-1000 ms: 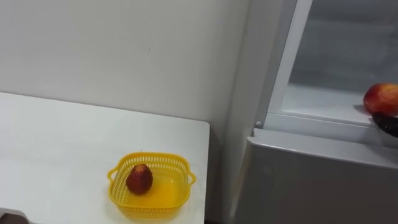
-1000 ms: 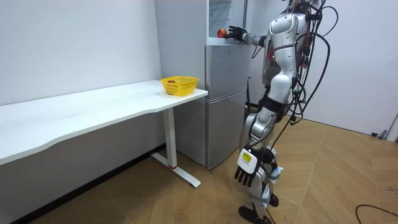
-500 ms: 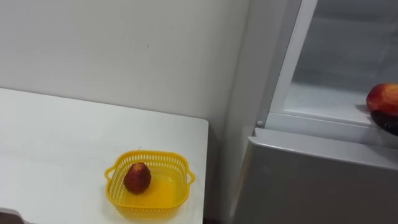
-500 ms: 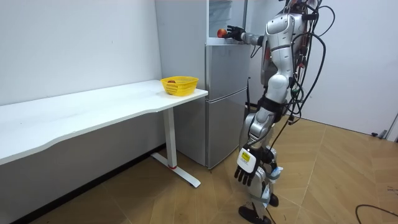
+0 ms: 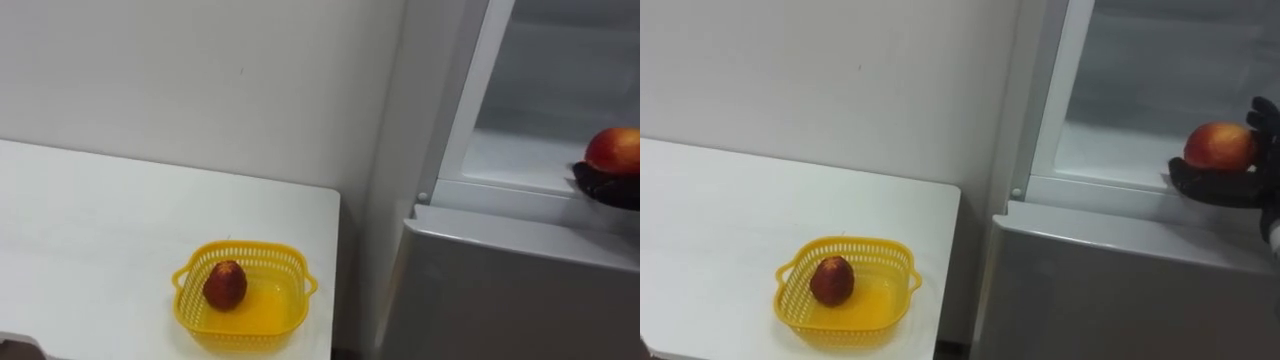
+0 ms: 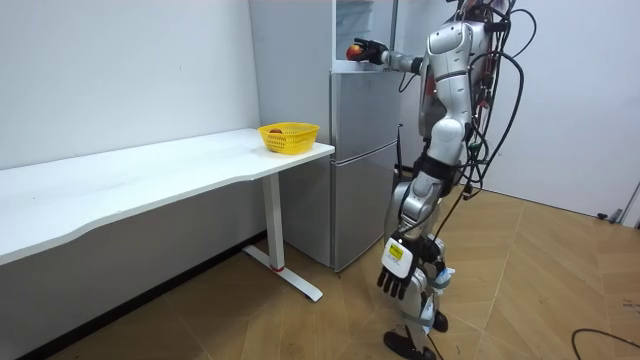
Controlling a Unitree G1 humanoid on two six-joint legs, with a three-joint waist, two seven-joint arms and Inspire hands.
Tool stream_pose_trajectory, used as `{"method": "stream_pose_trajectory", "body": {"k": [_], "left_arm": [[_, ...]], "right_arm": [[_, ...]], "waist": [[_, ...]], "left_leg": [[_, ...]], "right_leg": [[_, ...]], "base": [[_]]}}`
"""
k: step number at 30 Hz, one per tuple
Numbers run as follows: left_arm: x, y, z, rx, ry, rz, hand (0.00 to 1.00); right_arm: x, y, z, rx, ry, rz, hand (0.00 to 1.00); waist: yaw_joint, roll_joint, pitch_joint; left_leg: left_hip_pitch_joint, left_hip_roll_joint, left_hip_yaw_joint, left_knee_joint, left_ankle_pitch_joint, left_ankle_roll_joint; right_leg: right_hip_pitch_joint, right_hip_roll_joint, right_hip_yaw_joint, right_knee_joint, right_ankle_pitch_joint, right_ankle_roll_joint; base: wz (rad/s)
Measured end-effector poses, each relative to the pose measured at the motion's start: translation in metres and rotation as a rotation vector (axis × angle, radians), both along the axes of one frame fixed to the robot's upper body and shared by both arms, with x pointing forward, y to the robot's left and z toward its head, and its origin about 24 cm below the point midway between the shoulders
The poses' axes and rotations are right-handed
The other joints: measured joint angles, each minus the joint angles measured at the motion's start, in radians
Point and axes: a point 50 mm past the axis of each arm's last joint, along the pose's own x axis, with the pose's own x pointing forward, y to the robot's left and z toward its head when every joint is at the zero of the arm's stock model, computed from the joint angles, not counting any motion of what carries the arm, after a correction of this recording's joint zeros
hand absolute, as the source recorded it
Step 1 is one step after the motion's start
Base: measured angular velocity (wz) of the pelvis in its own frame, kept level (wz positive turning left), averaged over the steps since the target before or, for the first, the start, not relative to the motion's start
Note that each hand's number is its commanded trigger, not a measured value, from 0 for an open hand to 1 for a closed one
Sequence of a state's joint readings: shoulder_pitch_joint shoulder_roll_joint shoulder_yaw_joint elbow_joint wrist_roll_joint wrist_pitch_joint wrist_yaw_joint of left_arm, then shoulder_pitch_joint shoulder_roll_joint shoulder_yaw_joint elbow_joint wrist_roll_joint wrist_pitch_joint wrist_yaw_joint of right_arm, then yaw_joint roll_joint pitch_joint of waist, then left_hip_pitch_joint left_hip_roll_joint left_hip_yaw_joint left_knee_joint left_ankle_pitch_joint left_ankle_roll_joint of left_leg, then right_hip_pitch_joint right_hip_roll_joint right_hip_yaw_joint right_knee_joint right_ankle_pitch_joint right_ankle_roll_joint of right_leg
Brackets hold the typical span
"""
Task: Retrieve from the upper fridge
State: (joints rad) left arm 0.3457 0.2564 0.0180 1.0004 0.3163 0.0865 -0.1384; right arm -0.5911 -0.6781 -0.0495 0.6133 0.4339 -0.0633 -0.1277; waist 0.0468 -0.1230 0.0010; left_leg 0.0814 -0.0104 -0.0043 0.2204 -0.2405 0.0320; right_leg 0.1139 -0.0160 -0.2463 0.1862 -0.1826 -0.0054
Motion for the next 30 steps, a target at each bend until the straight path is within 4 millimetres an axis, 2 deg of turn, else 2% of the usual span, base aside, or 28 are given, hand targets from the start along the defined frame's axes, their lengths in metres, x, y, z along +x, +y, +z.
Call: {"method": "stream_pose_trajectory", "body": {"k": [5,6,7,8,21,26,30], "left_arm": [[0.0002,0.0000,0.0000,0.000,-0.001,0.000,0.00],[0.0002,0.0000,0.0000,0.000,-0.001,0.000,0.00],[0.0002,0.0000,0.0000,0.000,-0.001,0.000,0.00],[0.0002,0.0000,0.0000,0.000,-0.001,0.000,0.00],[-0.0007,0.0000,-0.0001,-0.001,0.003,0.000,0.00],[-0.0007,0.0004,0.0000,-0.001,0.004,0.000,0.00],[0.0004,0.0003,0.0000,-0.001,0.001,-0.001,0.00]], "right_arm": [[0.0001,0.0002,-0.0001,0.005,0.000,0.006,0.00],[0.0002,0.0003,-0.0001,0.007,0.000,0.009,0.10],[0.0002,0.0004,-0.0002,0.008,0.000,0.011,0.91],[0.0002,0.0005,-0.0002,0.010,0.000,0.012,1.00],[0.0022,0.0053,-0.0033,-0.003,0.019,0.042,1.00],[0.0022,0.0051,-0.0034,-0.002,0.018,0.041,1.00],[0.0020,0.0034,0.0006,0.004,-0.002,0.024,1.00]], "waist": [[0.006,0.000,-0.0003],[0.008,0.000,-0.0003],[0.010,-0.001,-0.0005],[0.012,-0.001,-0.0005],[0.016,-0.009,-0.0028],[0.018,-0.014,0.0010],[0.036,-0.015,0.0015]], "left_leg": [[0.000,0.001,0.001,0.000,0.000,0.000],[0.000,0.001,0.001,0.000,0.000,0.000],[0.000,0.004,0.001,0.000,0.000,0.000],[0.000,0.004,0.001,0.000,0.000,0.000],[0.000,0.004,0.001,0.001,0.000,0.000],[0.000,0.005,0.000,0.000,0.000,0.000],[0.000,0.004,-0.001,0.000,0.000,0.000]], "right_leg": [[0.000,0.000,0.000,0.000,0.000,0.000],[0.000,0.000,0.000,0.000,0.000,0.000],[0.000,0.000,0.000,0.000,0.000,0.000],[0.000,0.000,0.000,0.000,0.000,0.000],[0.000,0.000,-0.002,0.001,0.000,0.000],[0.001,0.000,-0.004,0.000,0.000,0.000],[0.000,0.001,-0.004,-0.001,0.000,0.000]], "base": [[0.00],[0.00],[0.00],[0.00],[0.00],[0.00],[0.00]]}}
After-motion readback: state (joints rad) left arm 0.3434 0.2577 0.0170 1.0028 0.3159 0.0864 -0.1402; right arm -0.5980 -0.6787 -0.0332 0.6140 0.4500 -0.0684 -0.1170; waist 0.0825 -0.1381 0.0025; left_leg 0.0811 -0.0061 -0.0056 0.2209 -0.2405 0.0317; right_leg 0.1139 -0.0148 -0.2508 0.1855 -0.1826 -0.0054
